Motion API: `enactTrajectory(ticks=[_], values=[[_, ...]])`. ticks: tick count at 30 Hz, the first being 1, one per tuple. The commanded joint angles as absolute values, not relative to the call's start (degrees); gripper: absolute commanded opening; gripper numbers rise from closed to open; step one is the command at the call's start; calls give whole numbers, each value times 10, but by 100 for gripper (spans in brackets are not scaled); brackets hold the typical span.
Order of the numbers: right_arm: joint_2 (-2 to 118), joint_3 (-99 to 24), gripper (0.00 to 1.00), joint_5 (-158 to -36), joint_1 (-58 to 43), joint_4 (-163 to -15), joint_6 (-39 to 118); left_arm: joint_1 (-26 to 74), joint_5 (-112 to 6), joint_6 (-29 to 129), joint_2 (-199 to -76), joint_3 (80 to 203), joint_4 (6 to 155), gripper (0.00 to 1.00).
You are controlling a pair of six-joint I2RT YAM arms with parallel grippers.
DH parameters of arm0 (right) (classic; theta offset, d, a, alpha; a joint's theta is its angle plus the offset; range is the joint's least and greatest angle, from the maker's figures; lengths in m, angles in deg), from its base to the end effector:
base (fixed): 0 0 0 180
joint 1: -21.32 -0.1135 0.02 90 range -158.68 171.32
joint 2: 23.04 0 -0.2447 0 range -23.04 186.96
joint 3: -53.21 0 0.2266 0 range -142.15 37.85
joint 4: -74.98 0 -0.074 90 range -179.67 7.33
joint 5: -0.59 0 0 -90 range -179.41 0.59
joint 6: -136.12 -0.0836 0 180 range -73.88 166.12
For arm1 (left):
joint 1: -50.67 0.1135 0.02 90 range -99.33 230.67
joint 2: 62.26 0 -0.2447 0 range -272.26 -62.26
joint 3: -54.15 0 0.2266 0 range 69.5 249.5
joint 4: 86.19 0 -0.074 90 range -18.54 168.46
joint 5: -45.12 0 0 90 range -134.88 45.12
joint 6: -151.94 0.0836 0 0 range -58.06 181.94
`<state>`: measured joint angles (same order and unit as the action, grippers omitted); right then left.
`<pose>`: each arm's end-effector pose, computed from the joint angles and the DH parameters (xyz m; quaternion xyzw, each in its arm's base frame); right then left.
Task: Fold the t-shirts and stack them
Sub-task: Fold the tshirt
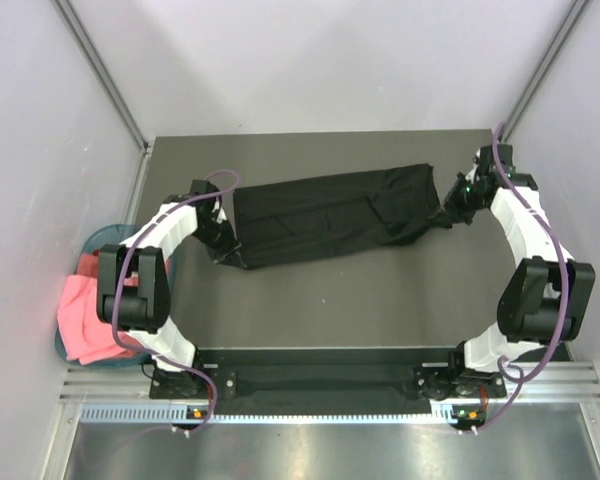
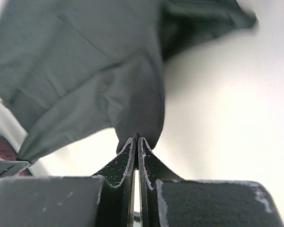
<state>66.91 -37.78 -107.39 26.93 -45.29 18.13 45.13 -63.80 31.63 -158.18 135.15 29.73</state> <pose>0.3271 -0.0062 0.2312 0.2345 0.9227 0.1993 0.2323 0.2894 -0.0553 0.1483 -0.1952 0.9624 -0.1848 0.0396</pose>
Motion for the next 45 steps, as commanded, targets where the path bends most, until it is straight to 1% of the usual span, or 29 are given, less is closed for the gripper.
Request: enactTrajectory(ticks=[1, 7, 13, 20, 27, 29, 30, 31, 35, 38, 45], values=[[596, -323, 0, -1049, 296, -420, 199, 448, -663, 323, -1544, 1326, 282, 0], [537, -244, 0, -1046, 334, -412, 203, 444, -687, 327, -1538, 1280, 274, 0], [524, -201, 0, -1042, 341, -409, 198, 442, -691, 321, -1535, 1245, 270, 0], [544, -201, 0, -1043, 343, -413, 213, 442, -677, 319, -1556, 1243, 284, 0], [566, -241, 0, -1050, 343, -425, 212, 442, -676, 319, -1579, 1264, 296, 0], [578, -256, 0, -1052, 343, -420, 212, 442, -673, 320, -1584, 1271, 292, 3], [580, -262, 0, -1052, 343, -419, 214, 442, -669, 317, -1584, 1272, 290, 6], [583, -263, 0, -1053, 343, -420, 215, 442, -665, 316, -1581, 1271, 290, 18], [588, -260, 0, -1061, 343, -426, 219, 442, -651, 304, -1553, 1248, 292, 38], [590, -257, 0, -1070, 343, -430, 218, 442, -659, 301, -1551, 1239, 293, 42], [598, -262, 0, -1079, 343, -432, 221, 435, -682, 294, -1560, 1213, 313, 43]])
